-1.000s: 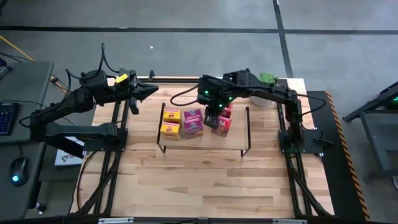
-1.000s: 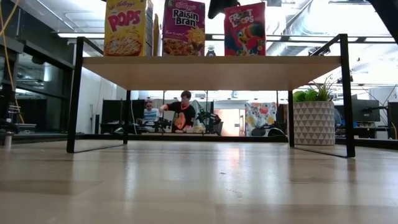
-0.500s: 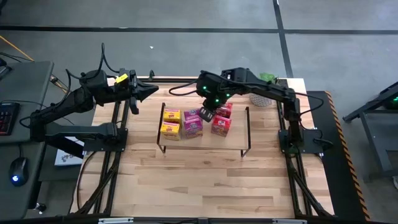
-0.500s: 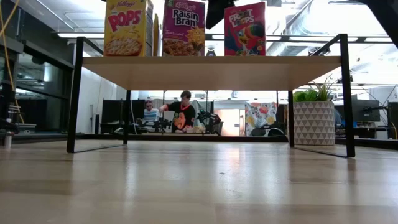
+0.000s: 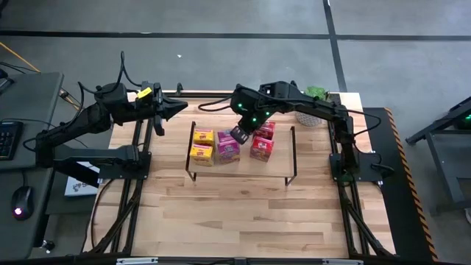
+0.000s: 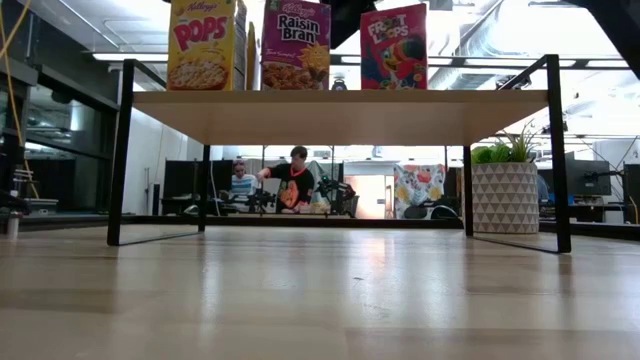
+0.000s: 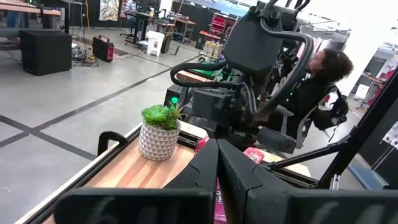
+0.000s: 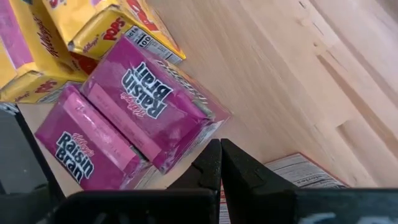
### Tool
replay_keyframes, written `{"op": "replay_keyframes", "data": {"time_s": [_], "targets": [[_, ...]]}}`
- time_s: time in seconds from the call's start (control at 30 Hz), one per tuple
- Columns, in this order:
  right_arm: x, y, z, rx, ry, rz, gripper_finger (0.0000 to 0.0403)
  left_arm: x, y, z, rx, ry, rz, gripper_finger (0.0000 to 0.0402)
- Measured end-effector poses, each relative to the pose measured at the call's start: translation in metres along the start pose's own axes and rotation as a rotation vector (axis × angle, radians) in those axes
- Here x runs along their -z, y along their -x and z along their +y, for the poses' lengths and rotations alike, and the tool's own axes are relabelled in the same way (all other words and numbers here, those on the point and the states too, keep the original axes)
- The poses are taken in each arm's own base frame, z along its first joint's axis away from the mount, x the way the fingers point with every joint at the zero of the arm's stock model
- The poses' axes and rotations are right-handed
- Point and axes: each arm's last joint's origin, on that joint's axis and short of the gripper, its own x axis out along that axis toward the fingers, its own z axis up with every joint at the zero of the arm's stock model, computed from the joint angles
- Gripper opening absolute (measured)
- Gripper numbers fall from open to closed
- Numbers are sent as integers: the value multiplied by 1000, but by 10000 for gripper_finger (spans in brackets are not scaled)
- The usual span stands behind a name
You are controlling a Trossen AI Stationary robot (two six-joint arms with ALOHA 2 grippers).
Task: Stack cereal on shelf
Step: Adjust the cereal boxes on the shelf
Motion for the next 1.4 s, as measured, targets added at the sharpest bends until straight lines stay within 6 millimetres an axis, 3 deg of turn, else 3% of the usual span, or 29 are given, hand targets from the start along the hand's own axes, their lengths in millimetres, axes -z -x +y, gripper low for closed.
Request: {"op": "replay_keyframes", "data": {"time_s": [0.7, 1.4], "targets": [[8, -2, 14, -40, -140, 30, 0, 0, 0, 0, 2, -18, 1, 0], [9, -2, 20, -72, -153, 24, 0, 0, 0, 0, 2, -18, 2, 0]]}}
